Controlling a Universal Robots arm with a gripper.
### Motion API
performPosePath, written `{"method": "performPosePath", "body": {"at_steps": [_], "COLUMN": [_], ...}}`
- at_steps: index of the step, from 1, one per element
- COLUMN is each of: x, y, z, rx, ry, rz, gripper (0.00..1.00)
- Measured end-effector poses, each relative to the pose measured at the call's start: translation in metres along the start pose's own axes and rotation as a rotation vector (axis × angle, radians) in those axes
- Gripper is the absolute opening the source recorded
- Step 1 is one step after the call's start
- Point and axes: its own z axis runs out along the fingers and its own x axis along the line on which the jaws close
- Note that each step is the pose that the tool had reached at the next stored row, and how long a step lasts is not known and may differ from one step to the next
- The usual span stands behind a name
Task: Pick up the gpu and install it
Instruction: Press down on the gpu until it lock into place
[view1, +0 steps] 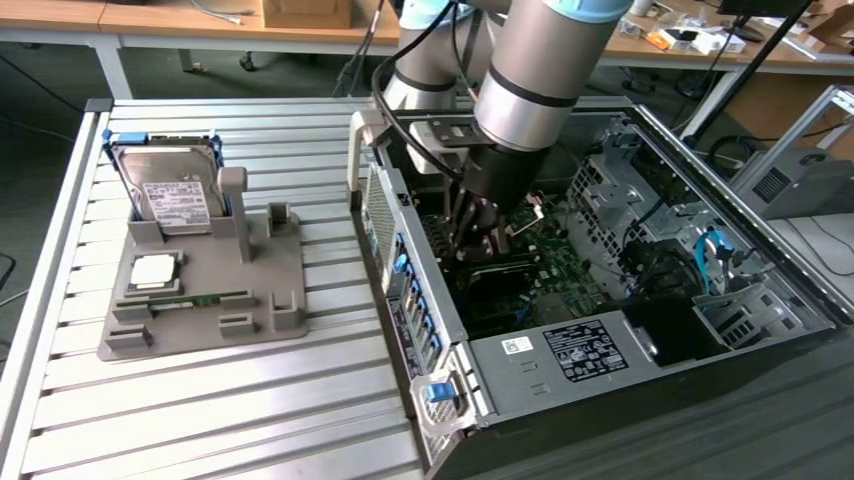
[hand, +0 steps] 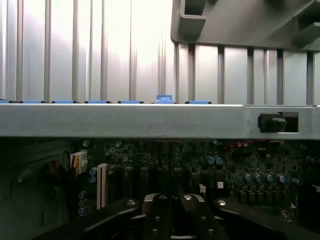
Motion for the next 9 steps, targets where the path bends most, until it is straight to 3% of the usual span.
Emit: {"method": "performPosePath", "body": {"at_steps": [3,6,9], "x": [0.0,0.0,0.001], "y": [-0.0071,-0.0207,-0.0385], "z": [-0.0014,-0.0026,-0.004], "rx": [-0.0018,-0.011,-0.0239], "ry": [-0.0002,-0.0002,-0.0004], "rz": [0.0,0.0,-0.001], "gripper": [0.11,0.11,0.11]}}
